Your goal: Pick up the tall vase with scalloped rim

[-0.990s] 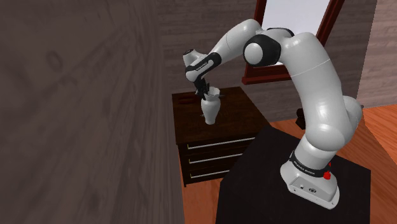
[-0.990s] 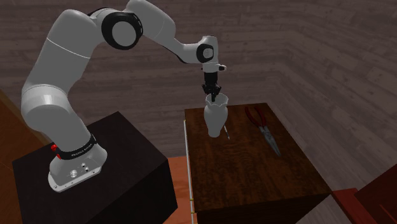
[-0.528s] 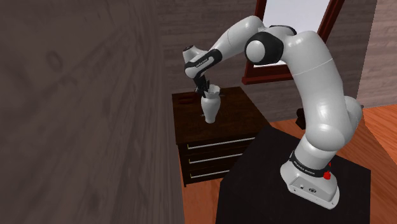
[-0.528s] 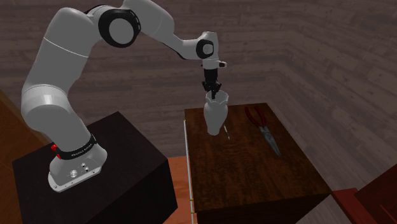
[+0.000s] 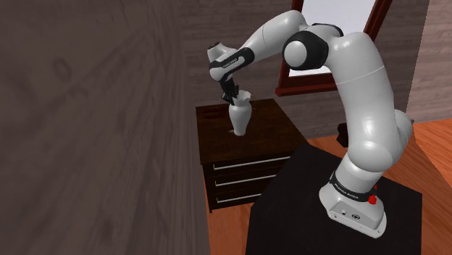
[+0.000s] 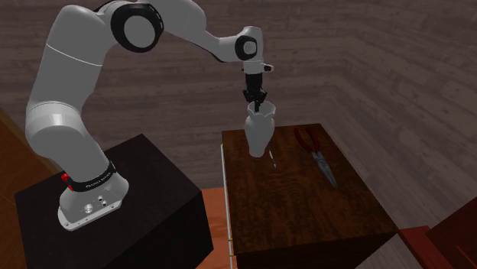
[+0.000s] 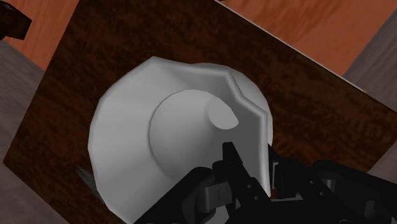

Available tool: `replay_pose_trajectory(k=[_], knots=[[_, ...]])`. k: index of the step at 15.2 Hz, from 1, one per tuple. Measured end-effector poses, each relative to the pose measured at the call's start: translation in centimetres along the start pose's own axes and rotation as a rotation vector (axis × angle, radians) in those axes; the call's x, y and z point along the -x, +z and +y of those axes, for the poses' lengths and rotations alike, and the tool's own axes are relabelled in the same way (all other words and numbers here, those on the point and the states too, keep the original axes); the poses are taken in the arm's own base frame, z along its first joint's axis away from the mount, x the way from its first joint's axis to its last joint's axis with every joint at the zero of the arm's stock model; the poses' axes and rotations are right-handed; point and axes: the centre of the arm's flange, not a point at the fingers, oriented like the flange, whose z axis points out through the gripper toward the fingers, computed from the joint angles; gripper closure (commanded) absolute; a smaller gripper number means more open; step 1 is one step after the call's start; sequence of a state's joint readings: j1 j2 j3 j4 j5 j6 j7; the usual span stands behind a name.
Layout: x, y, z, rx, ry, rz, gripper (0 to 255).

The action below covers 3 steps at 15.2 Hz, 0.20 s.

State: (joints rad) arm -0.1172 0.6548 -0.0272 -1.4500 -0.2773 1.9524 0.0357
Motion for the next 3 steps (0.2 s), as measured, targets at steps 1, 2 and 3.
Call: replay_pose_trajectory(k=[1, 2, 3], knots=[[0.13, -0.53, 0.17, 0.0, 0.0, 0.0, 255], [0.13, -1.1, 0.23, 0.0, 0.0, 0.0, 255], [0.2, -1.36, 0.28, 0.0, 0.0, 0.0, 255]])
